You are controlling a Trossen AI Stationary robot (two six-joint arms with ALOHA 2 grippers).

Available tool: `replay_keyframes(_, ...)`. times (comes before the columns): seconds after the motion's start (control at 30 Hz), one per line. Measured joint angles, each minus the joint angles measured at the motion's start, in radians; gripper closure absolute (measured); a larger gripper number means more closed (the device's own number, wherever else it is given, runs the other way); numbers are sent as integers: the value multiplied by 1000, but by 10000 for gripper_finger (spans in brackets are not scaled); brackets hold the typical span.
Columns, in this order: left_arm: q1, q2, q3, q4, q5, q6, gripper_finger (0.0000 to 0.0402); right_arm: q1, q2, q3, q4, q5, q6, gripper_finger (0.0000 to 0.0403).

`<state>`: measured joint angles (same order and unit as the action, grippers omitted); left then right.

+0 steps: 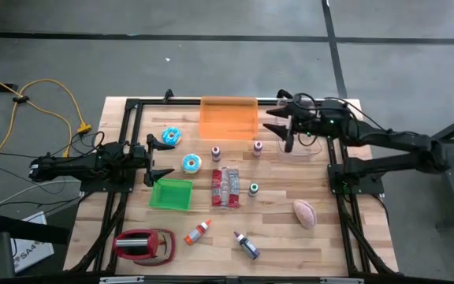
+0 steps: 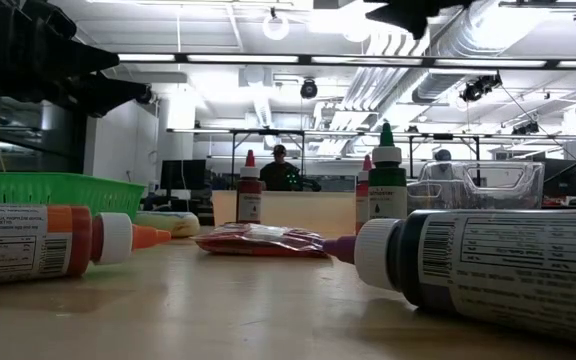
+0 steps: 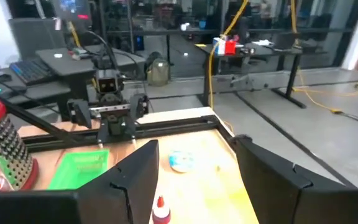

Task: Pick & Place Food Item
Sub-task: Put the pink food coloring bottle into the transparent bin

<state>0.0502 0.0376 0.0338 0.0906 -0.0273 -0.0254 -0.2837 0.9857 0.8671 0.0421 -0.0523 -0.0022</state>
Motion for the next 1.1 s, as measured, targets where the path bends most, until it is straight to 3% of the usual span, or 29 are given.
replay_keyframes(0.23,0,0,0,0,0,0,3,-34,130,110,-101,-7,-6,198)
replay_keyframes(0.63,0,0,0,0,0,0,3,-52,320,120,-243,-56,-56,198)
replay_keyframes(1.1,0,0,0,0,0,0,3,-50,363,120,-372,-17,-112,198)
